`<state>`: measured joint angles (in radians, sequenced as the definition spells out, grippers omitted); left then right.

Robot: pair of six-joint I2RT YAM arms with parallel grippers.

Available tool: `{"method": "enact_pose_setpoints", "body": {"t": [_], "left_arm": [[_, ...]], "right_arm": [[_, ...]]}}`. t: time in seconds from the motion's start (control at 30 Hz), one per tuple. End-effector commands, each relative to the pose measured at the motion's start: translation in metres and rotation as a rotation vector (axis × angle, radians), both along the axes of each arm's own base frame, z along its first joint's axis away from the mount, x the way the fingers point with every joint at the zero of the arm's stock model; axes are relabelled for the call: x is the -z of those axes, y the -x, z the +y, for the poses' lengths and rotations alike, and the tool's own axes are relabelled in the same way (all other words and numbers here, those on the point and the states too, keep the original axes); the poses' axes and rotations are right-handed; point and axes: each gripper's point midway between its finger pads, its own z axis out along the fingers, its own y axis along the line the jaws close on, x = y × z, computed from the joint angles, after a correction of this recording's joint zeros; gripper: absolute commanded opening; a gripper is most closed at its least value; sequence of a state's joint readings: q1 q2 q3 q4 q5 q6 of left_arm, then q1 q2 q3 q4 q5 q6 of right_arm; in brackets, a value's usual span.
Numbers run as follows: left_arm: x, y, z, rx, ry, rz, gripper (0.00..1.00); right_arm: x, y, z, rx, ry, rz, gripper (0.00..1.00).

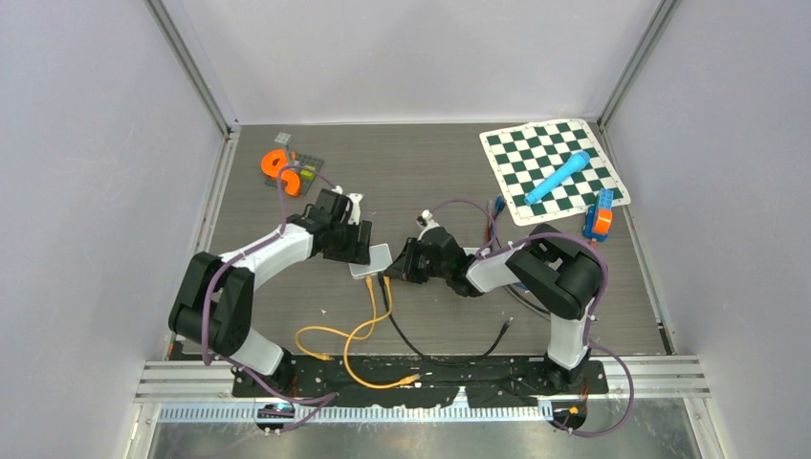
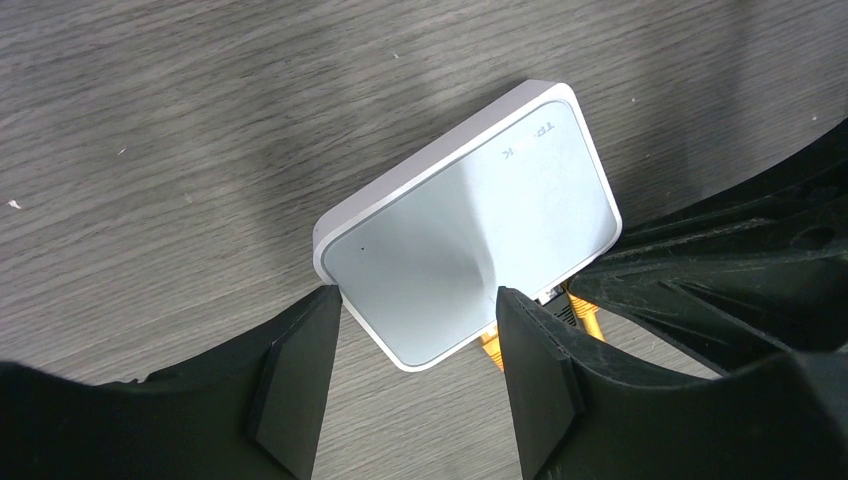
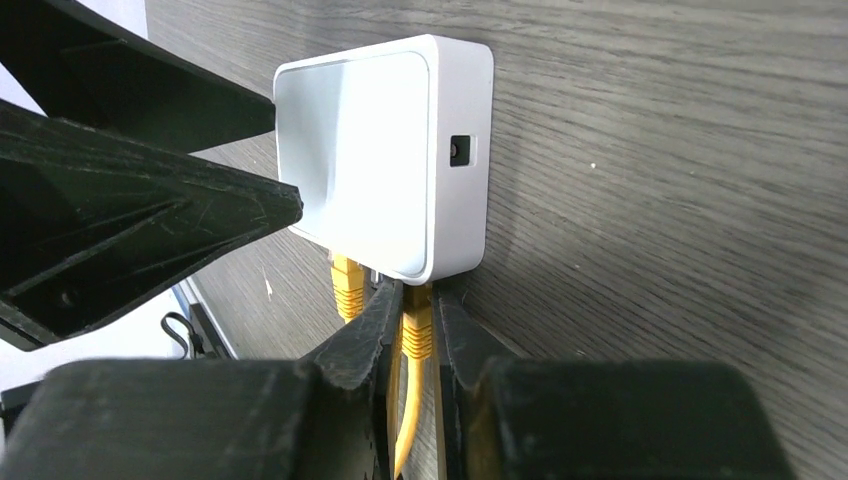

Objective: Pull the plug from the switch port
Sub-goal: Move the switch port to the center of the board.

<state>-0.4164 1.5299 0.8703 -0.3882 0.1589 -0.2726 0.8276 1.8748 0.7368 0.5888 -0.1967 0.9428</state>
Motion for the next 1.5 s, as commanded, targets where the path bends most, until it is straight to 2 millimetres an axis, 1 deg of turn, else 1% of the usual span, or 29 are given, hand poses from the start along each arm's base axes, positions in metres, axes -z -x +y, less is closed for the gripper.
{"method": "enact_pose_setpoints", "body": {"t": [0.0, 0.37, 1.03, 1.1, 1.23, 1.3, 1.37, 1.4, 1.43, 1.47], "left_arm": [[0.024, 0.021, 0.001, -0.032, 0.027, 0.091, 0.61], [0.023, 0.02, 0.008, -0.096, 0.024, 0.079, 0.61], [0.027, 0.018, 0.017, -0.151, 0.012, 0.077, 0.61], [0.026, 0.019, 0.015, -0.143, 0.023, 0.072, 0.62], [0.023, 0.019, 0.012, -0.132, 0.046, 0.06, 0.64], [0.023, 0.018, 0.013, -0.136, 0.04, 0.061, 0.64], [0.024, 0.019, 0.015, -0.144, 0.033, 0.06, 0.64], [0.023, 0.019, 0.015, -0.145, 0.033, 0.057, 0.64], [0.022, 0.018, 0.014, -0.143, 0.04, 0.049, 0.64], [0.019, 0.017, 0.012, -0.136, 0.053, 0.034, 0.65]], "right_arm": [[0.01, 0.007, 0.0, -0.077, 0.066, -0.022, 0.05], [0.004, 0.017, 0.002, -0.159, 0.066, -0.04, 0.05], [0.009, 0.031, -0.004, -0.264, 0.123, -0.053, 0.05], [0.01, 0.027, -0.008, -0.235, 0.134, -0.056, 0.05], [0.003, 0.019, -0.01, -0.186, 0.127, -0.066, 0.06], [-0.003, 0.014, -0.009, -0.176, 0.122, -0.08, 0.1], [-0.011, 0.012, -0.009, -0.178, 0.11, -0.101, 0.17], [-0.018, 0.011, -0.008, -0.177, 0.098, -0.113, 0.24], [-0.019, 0.011, -0.01, -0.168, 0.095, -0.109, 0.27], [-0.026, 0.01, -0.01, -0.16, 0.082, -0.118, 0.32]]}}
